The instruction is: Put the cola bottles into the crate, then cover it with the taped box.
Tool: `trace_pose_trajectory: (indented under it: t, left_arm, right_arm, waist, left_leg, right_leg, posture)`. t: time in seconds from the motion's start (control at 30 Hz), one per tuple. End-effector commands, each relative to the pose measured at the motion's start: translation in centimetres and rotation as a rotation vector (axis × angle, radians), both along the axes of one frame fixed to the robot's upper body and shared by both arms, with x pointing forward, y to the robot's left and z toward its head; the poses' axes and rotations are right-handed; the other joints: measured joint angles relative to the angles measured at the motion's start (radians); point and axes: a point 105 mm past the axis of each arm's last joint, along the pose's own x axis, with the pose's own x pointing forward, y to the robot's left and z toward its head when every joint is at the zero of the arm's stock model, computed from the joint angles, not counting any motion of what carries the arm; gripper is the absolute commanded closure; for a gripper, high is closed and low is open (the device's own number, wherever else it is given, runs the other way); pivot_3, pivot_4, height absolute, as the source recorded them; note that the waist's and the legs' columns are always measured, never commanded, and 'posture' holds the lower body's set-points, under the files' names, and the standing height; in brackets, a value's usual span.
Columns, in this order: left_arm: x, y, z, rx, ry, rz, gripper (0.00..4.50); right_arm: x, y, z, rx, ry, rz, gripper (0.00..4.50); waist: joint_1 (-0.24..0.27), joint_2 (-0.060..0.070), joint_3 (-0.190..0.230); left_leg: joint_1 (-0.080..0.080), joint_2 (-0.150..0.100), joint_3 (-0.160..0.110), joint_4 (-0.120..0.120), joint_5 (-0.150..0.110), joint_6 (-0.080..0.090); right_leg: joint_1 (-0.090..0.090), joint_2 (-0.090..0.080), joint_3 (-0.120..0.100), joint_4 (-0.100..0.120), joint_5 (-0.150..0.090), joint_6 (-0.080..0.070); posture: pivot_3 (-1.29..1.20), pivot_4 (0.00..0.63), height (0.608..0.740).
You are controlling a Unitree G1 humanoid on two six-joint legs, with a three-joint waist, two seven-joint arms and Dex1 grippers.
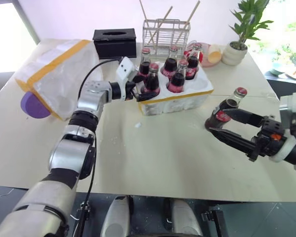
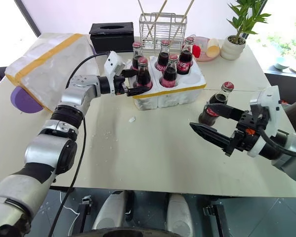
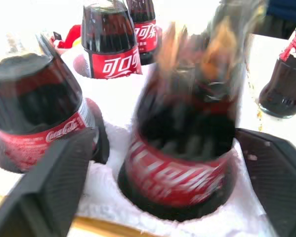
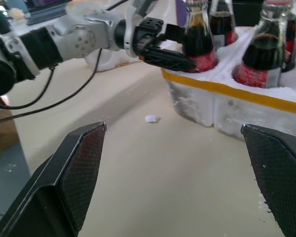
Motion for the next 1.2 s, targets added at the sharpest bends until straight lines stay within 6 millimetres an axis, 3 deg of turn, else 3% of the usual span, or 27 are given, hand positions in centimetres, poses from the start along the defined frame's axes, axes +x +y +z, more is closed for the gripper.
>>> trace_pose_trajectory:
  t: [0.03, 0.1, 0.23, 0.3, 0.43, 0.6, 0.77, 0.9, 1.13, 1.2]
  left_arm:
    - [-0.7, 1.6, 3.4, -0.084, -0.066, -0.012, 0.03]
    - [-2.1, 2.9, 5.1, -0.156, -0.05, -0.051, 0.03]
    - [-7.3, 4.4, 7.8, -0.243, 0.031, -0.229, 0.03]
    - [-10.7, 4.5, 7.9, -0.225, 0.072, -0.34, 0.03]
    - [-13.8, 3.8, 6.5, -0.155, 0.102, -0.396, 0.03]
    - [-14.1, 2.9, 5.1, -0.127, 0.1, -0.35, 0.03]
    - [-14.4, 2.8, 4.8, -0.122, 0.102, -0.339, 0.03]
    - [-14.2, 3.1, 4.6, -0.12, 0.103, -0.316, 0.03]
    - [-13.9, 2.7, 4.5, -0.112, 0.093, -0.316, 0.03]
    - [-13.8, 2.8, 4.6, -0.111, 0.088, -0.309, 0.0]
  right_arm:
    - [0.4, -1.3, 0.1, -0.002, -0.025, -0.084, 0.0]
    - [0.3, -1.9, -0.6, -0.013, -0.014, -0.127, 0.0]
    - [0.3, -3.3, -2.3, -0.026, 0.013, -0.238, 0.0]
    - [0.8, -4.2, -3.3, 0.015, 0.035, -0.302, 0.0]
    - [2.9, -5.8, -5.6, 0.078, 0.061, -0.47, 0.0]
    - [4.9, -5.5, -7.5, 0.133, 0.063, -0.538, 0.0]
    - [6.7, -5.6, -7.7, 0.169, 0.046, -0.564, 0.0]
    - [8.0, -4.8, -6.8, 0.222, 0.031, -0.537, 0.0]
    - [11.1, -2.6, -8.5, 0.219, 0.072, -0.472, 0.0]
    - [11.6, -2.6, -8.4, 0.201, 0.051, -0.48, 0.54]
  waist:
    - [-0.001, 0.0, 0.0]
    - [-0.001, 0.0, 0.0]
    - [-0.006, 0.001, 0.0]
    - [-0.01, 0.001, -0.001]
    - [-0.009, 0.002, -0.001]
    - [-0.016, 0.003, -0.001]
    - [-0.027, 0.003, -0.001]
    - [-0.027, 0.003, -0.001]
    - [-0.027, 0.003, -0.001]
    - [-0.027, 0.003, -0.001]
  left_leg:
    - [0.0, 0.0, 0.0, 0.0, 0.0, 0.0]
    - [0.0, 0.0, 0.0, -0.001, 0.0, 0.0]
    - [0.0, 0.001, -0.001, -0.002, 0.0, 0.0]
    - [0.0, 0.001, -0.001, -0.001, 0.0, 0.0]
    - [0.002, 0.001, -0.001, 0.0, 0.0, -0.001]
    - [0.004, 0.0, 0.0, 0.001, 0.001, -0.002]
    - [0.004, 0.0, 0.0, 0.0, 0.001, -0.002]
    - [0.004, 0.0, 0.0, -0.001, 0.001, -0.002]
    - [0.004, 0.0, 0.0, -0.001, 0.001, -0.002]
    - [0.004, 0.0, 0.0, -0.001, 0.001, -0.002]
  right_leg:
    - [0.0, 0.0, 0.0, 0.0, 0.0, 0.0]
    - [0.0, 0.0, 0.0, 0.001, 0.0, 0.0]
    - [-0.001, 0.0, 0.0, 0.001, 0.0, 0.0]
    - [0.0, 0.0, 0.0, 0.001, 0.0, 0.0]
    - [0.003, 0.0, 0.0, 0.0, -0.002, -0.004]
    - [0.004, 0.0, 0.002, 0.0, -0.002, -0.005]
    - [0.003, 0.0, 0.002, 0.001, -0.002, -0.005]
    - [0.003, 0.001, 0.002, 0.001, -0.002, -0.005]
    - [0.003, 0.001, 0.002, 0.001, -0.002, -0.005]
    - [0.002, 0.001, 0.002, 0.001, -0.002, -0.004]
  posture:
    - [0.0, 0.15, 0.74]
    - [0.0, 0.15, 0.74]
    - [0.0, 0.15, 0.74]
    - [0.0, 0.15, 0.74]
    - [0.0, 0.15, 0.74]
    - [0.0, 0.15, 0.74]
    - [0.0, 0.15, 0.74]
    - [0.0, 0.15, 0.74]
    - [0.0, 0.15, 0.74]
    - [0.0, 0.15, 0.74]
